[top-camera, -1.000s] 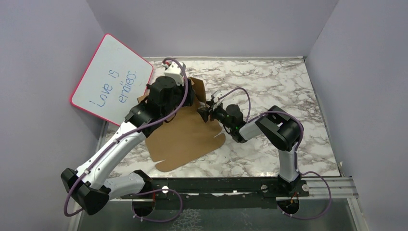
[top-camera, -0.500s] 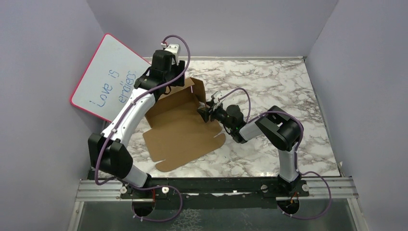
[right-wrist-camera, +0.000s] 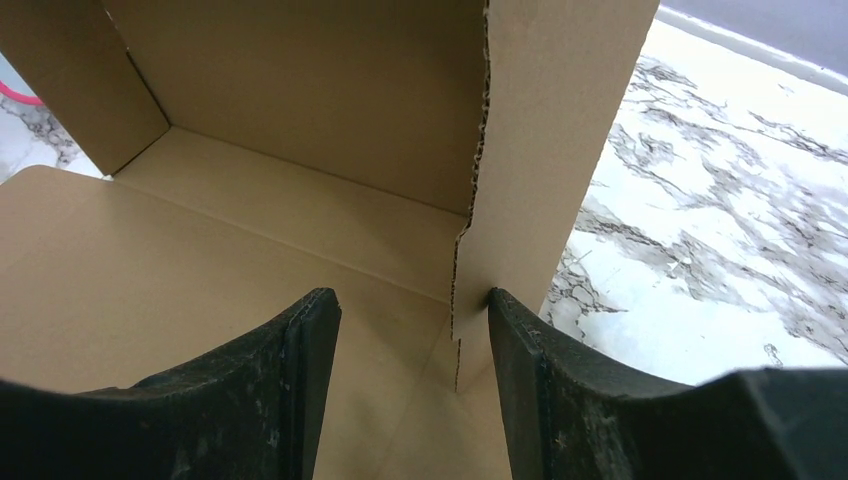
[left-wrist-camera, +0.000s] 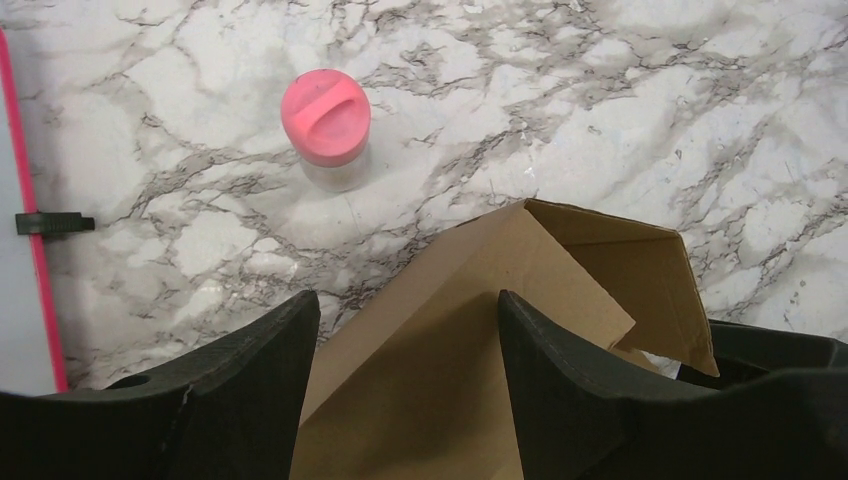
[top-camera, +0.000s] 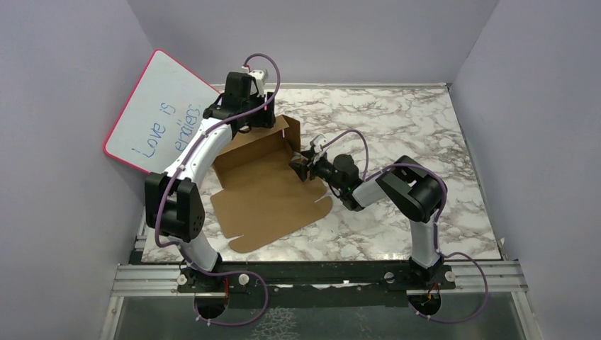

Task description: Fold the paper box

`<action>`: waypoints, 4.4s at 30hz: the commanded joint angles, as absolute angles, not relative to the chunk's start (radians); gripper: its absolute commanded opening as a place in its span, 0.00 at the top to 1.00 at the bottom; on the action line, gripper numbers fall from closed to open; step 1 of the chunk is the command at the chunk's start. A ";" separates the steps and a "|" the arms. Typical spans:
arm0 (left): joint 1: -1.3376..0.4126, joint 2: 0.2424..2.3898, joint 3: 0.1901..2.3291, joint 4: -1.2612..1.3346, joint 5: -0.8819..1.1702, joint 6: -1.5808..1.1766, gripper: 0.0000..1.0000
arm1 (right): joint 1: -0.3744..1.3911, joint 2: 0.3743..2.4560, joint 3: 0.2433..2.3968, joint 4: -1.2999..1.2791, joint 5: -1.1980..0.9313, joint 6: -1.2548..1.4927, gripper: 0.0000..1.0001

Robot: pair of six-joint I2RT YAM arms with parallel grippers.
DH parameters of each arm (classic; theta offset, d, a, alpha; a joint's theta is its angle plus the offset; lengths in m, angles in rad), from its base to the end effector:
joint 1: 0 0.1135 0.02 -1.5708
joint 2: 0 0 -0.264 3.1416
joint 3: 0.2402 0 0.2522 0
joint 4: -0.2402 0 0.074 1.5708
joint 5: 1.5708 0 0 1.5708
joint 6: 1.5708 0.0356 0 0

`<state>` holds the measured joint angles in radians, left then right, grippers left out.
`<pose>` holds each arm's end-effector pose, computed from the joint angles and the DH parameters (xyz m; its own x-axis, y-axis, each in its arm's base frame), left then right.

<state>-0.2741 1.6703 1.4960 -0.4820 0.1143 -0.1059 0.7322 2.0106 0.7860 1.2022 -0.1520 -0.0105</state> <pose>0.3691 -0.1080 0.3261 -0.6217 0.0657 -0.7805 0.2918 0.9442 -0.1529 0.2798 0.2588 0.1399 -0.0085 -0.0216 -0.9997 -0.7735 0.6337 -0.0071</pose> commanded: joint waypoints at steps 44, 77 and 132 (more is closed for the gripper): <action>-0.223 1.687 1.419 -0.423 0.398 -0.092 0.32 | 0.443 2.016 1.235 0.581 -0.894 -0.267 0.25; -0.214 1.702 1.393 -0.376 0.731 -0.225 0.31 | 0.598 2.065 1.163 0.889 -0.542 -0.110 0.49; -0.229 1.712 1.341 -0.295 0.873 -0.349 0.24 | 0.623 2.001 0.966 1.034 -0.287 -0.044 0.60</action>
